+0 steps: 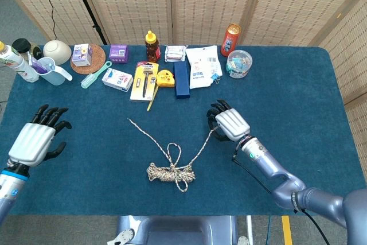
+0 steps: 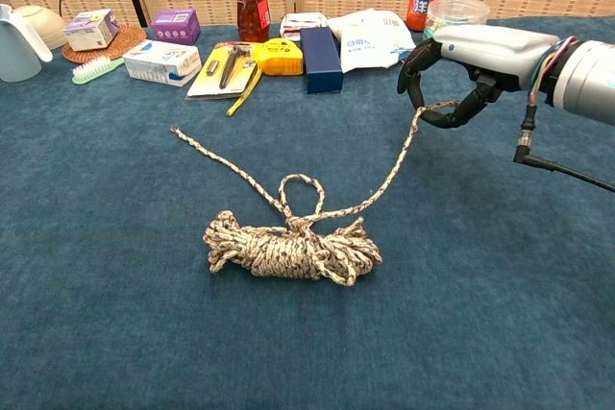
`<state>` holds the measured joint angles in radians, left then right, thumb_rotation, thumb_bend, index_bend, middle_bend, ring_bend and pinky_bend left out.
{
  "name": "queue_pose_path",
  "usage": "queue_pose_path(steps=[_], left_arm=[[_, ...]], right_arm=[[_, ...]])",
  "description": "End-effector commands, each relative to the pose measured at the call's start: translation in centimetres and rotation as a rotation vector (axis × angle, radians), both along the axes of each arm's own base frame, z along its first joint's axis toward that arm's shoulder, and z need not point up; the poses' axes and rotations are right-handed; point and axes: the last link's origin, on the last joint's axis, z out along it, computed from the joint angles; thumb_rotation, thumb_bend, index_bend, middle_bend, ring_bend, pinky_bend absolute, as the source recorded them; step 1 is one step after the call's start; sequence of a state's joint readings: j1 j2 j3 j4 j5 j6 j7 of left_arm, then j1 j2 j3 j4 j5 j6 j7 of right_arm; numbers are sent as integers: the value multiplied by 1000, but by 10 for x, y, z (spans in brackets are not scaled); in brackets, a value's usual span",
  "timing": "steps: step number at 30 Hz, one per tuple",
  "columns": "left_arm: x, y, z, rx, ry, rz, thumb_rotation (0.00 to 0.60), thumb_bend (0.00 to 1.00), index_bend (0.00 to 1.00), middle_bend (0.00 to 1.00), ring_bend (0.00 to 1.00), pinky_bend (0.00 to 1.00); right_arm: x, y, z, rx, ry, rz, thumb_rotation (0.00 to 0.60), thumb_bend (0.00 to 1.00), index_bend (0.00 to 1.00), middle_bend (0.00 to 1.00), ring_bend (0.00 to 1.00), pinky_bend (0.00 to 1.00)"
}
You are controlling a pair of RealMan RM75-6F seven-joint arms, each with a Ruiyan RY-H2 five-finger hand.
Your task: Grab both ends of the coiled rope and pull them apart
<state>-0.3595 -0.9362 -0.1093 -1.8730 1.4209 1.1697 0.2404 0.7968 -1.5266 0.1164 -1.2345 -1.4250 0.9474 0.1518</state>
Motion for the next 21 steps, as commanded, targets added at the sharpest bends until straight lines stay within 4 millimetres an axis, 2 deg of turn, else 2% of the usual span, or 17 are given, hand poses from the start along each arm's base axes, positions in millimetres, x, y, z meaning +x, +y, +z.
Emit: queue_pose_path(steps=[1,15,21], left_arm=[[10,18,-21,-61,26,-68,600,326,395,144,103,0],[26,63,-94,-246,74,-115,600,328,412,144,90,0],[32,74,-114,-261,84,-132,600,328,425,144,89,0]], right_arm=[[-5,7,13,-33,0,-18,600,449,612,313,148,48],[-11,19,25,-52,-2,-52,600,449,613,314,149,48],[-13,20,25,-54,-3,-60,600,449,614,314,149,48]])
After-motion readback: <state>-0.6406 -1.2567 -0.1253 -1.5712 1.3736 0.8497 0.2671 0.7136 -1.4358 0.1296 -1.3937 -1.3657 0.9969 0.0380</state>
